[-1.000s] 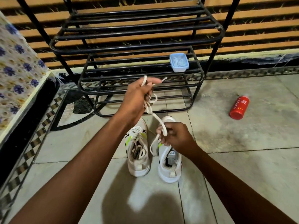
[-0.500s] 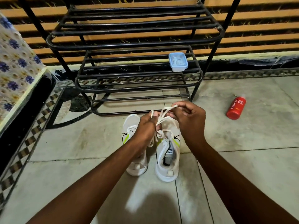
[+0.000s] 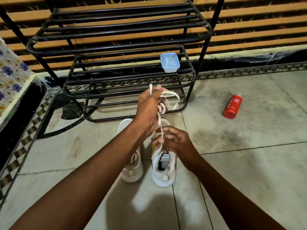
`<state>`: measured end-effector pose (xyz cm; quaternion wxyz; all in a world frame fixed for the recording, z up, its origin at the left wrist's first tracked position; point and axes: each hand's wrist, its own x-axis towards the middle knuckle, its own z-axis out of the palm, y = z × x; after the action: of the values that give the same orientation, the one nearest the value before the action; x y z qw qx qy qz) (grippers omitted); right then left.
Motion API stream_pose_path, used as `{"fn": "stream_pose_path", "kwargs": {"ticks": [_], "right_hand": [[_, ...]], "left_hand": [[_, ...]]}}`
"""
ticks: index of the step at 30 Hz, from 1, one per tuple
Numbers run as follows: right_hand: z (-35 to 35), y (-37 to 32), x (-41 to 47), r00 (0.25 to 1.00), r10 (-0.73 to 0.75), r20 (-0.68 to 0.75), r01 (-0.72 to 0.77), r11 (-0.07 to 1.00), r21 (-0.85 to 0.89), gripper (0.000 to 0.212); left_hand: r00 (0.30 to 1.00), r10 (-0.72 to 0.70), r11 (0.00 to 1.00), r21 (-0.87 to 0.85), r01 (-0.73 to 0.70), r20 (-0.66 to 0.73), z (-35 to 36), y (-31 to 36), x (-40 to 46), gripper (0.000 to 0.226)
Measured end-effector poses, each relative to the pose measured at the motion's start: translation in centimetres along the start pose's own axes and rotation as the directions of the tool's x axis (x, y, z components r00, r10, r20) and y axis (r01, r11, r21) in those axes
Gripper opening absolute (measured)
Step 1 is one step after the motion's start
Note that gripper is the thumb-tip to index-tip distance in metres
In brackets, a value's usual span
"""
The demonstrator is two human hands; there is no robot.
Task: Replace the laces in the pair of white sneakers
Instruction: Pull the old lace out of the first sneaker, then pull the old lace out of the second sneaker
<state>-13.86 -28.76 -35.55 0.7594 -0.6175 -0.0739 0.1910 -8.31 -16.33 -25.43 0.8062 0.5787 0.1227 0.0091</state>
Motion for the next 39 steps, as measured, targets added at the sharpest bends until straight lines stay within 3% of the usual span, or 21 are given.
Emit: {"fn": "stream_pose_path", "kwargs": {"ticks": [3, 6, 8, 11, 13, 16, 18, 21, 24, 27, 30, 32, 35, 39], "right_hand": [[-1.9, -0.8, -0.7, 0.980, -0.101, -0.169, 0.084, 0.991, -0.105, 0.010], [-5.3, -0.8, -0.7, 0.929, -0.088, -0.360, 0.067, 0.995, -0.072, 0.009], [-7.9, -0.1, -0.7, 0.886, -0.079, -0.456, 0.005, 0.987, -0.162, 0.010], [-11.4, 1.2, -1.2, 0.801, -0.143, -0.581, -0.170, 0.877, -0.450, 0.016], [-13.3, 1.7, -1.7, 0.774, -0.105, -0.624, -0.264, 0.843, -0.469, 0.026], [-15.1, 2.1, -2.5, 0.764, 0.011, -0.645, -0.307, 0.886, -0.348, 0.018], [-16.0, 2.1, -2.9, 0.758, 0.055, -0.650, -0.290, 0.921, -0.261, 0.027], [-17.2, 1.9, -3.1, 0.750, 0.051, -0.660, -0.272, 0.933, -0.236, 0.029], [-18.3, 1.9, -3.1, 0.806, 0.059, -0.589, -0.298, 0.900, -0.317, 0.038], [-18.5, 1.9, -3.3, 0.879, 0.075, -0.471, -0.368, 0.735, -0.569, 0.050], [-18.0, 2.5, -3.7, 0.868, 0.025, -0.495, -0.396, 0.636, -0.663, 0.047], [-17.5, 2.7, -4.1, 0.845, -0.013, -0.535, -0.397, 0.655, -0.643, 0.038], [-17.1, 3.4, -4.8, 0.864, -0.030, -0.503, -0.356, 0.669, -0.652, 0.015], [-17.3, 4.3, -4.3, 0.883, 0.030, -0.468, -0.341, 0.726, -0.598, 0.036]], "left_hand": [[1.000, 0.007, 1.000, 0.030, -0.007, 0.000, 1.2, -0.8, 1.2, 0.031], [0.998, -0.056, 0.985, 0.162, 0.053, 0.016, 2.5, -3.1, 2.0, 0.032], [0.987, -0.157, 0.957, 0.254, 0.142, 0.042, 3.8, -5.6, 1.8, 0.029], [0.952, -0.282, 0.883, 0.420, 0.208, 0.122, 5.7, -9.4, 0.9, 0.028], [0.923, -0.349, 0.837, 0.496, 0.229, 0.162, 6.7, -12.0, 0.8, 0.028], [0.872, -0.447, 0.784, 0.556, 0.276, 0.198, 8.1, -14.7, 0.8, 0.018], [0.841, -0.490, 0.791, 0.522, 0.319, 0.229, 8.9, -15.6, 0.9, 0.022], [0.834, -0.482, 0.763, 0.597, 0.248, 0.269, 9.4, -15.9, 1.1, 0.028], [0.849, -0.432, 0.652, 0.756, 0.061, 0.305, 8.9, -15.9, 1.3, 0.025], [0.894, -0.342, 0.475, 0.874, -0.103, 0.291, 8.0, -15.9, 1.3, 0.041], [0.938, -0.197, 0.384, 0.903, -0.194, 0.286, 7.0, -16.3, 0.9, 0.028], [0.954, -0.150, 0.355, 0.915, -0.193, 0.260, 6.4, -16.8, 0.7, 0.024], [0.931, -0.269, 0.335, 0.930, -0.150, 0.247, 6.2, -17.0, 0.0, 0.021], [0.878, -0.371, 0.382, 0.911, -0.153, 0.303, 6.3, -17.6, -0.2, 0.029]]}}
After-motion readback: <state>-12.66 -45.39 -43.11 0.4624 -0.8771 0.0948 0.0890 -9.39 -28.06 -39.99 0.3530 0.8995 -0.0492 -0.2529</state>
